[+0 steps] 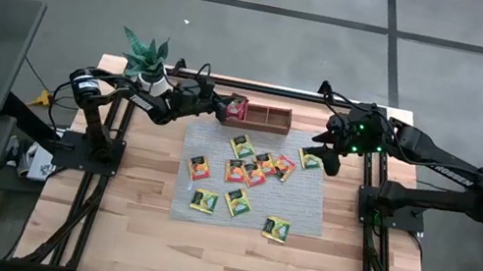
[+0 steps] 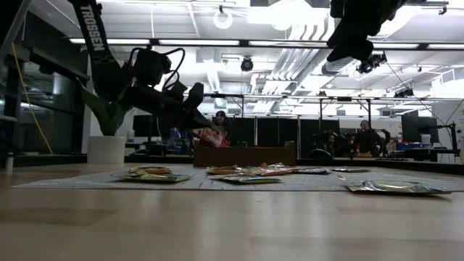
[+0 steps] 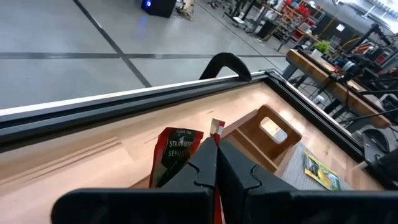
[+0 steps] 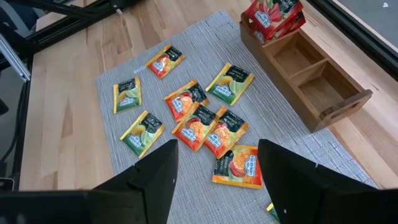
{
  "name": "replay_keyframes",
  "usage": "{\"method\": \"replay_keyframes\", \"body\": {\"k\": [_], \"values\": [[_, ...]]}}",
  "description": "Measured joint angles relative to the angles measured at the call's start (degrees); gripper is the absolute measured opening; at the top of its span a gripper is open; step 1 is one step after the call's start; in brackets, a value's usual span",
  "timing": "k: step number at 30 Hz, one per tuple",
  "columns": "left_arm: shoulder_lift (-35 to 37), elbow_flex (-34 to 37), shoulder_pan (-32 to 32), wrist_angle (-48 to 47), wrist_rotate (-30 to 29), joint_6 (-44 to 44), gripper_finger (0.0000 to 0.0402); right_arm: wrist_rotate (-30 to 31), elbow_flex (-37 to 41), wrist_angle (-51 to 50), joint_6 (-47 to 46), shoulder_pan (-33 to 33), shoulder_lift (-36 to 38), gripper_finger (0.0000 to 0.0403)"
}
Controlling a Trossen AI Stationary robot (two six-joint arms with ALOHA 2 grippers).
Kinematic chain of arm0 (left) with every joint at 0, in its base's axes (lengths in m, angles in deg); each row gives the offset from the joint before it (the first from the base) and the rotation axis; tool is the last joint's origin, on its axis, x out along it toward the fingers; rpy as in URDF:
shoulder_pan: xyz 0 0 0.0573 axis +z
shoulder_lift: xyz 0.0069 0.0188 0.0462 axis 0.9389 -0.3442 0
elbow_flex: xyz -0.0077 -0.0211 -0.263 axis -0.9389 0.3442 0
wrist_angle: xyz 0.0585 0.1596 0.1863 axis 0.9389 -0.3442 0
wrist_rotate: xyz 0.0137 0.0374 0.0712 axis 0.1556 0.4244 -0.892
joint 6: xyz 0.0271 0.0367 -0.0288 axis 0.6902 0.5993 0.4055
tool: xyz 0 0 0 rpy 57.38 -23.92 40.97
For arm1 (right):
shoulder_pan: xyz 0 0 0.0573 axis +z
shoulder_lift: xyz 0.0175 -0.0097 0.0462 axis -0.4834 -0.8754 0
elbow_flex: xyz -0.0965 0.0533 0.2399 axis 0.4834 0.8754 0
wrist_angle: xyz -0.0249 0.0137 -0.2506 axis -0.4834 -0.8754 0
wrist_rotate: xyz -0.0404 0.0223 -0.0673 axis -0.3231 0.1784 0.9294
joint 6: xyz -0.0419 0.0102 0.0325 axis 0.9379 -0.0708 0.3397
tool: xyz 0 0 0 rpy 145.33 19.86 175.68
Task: Pick & Place Tea
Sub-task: Put the red tea bag into the left section of the wooden organizer, then put the yellow tea bag into the middle section of the wooden organizer
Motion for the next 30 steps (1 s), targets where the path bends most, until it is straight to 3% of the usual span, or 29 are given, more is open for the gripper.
{"method": "replay_keyframes", "body": {"k": [7,16,30], "values": [[0.0,-2.7,0.0,-3.0,0.3,2.5,0.0000,0.0,0.0,0.0,0.0,0.0,0.0,0.0214],[0.0,-9.6,0.0,-19.3,1.9,5.9,0.0020,-0.1,0.0,0.0,0.0,0.0,0.0,0.0216],[0.0,-9.8,0.0,-18.8,0.4,5.9,0.0085,-0.2,0.0,0.0,0.0,0.0,0.0,0.0217]]}}
